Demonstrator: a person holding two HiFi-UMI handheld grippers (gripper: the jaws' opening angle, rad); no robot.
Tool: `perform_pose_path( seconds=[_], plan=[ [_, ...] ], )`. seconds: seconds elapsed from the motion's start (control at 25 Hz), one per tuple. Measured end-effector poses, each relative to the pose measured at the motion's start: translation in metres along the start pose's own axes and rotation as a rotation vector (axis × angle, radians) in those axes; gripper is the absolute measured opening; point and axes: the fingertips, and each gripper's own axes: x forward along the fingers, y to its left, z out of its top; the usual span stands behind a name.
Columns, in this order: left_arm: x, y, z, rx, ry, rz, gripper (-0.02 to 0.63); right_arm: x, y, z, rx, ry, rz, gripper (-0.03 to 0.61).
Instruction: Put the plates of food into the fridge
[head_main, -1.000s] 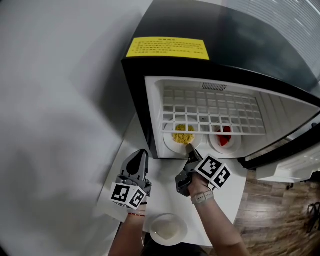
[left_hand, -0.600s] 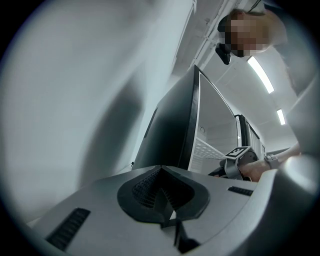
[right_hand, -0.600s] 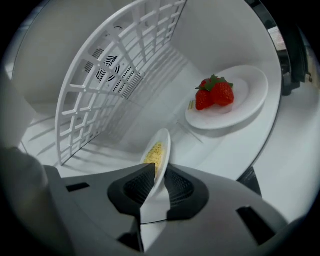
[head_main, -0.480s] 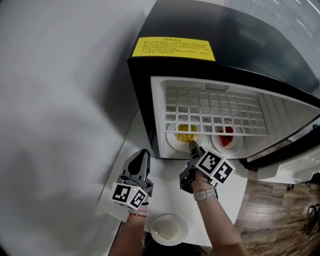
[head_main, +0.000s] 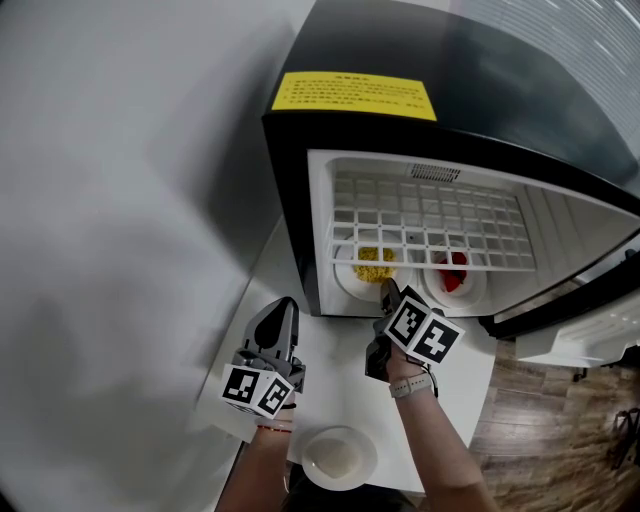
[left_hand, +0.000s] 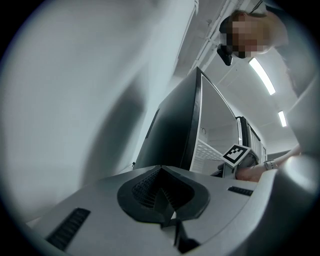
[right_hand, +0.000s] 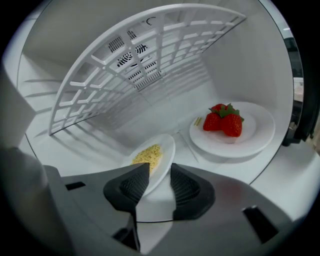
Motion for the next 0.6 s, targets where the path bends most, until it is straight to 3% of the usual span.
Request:
perform_pose_path(
  seconds=[0.16,0.6],
  plan=[
    [0.0000,-0.0011,-0.0025,-0.003,0.006,0.000,0.006,0.0007,-0.0056,0.0007,-0.088,-0.002,-0.033,0.115],
    [0.0005,0.0002,-0.0036,-0.009,0.007,0.003,0.006,-0.0003,-0.0067,0.0003,-0.178,-0.008,-0.046,0.156]
  ],
)
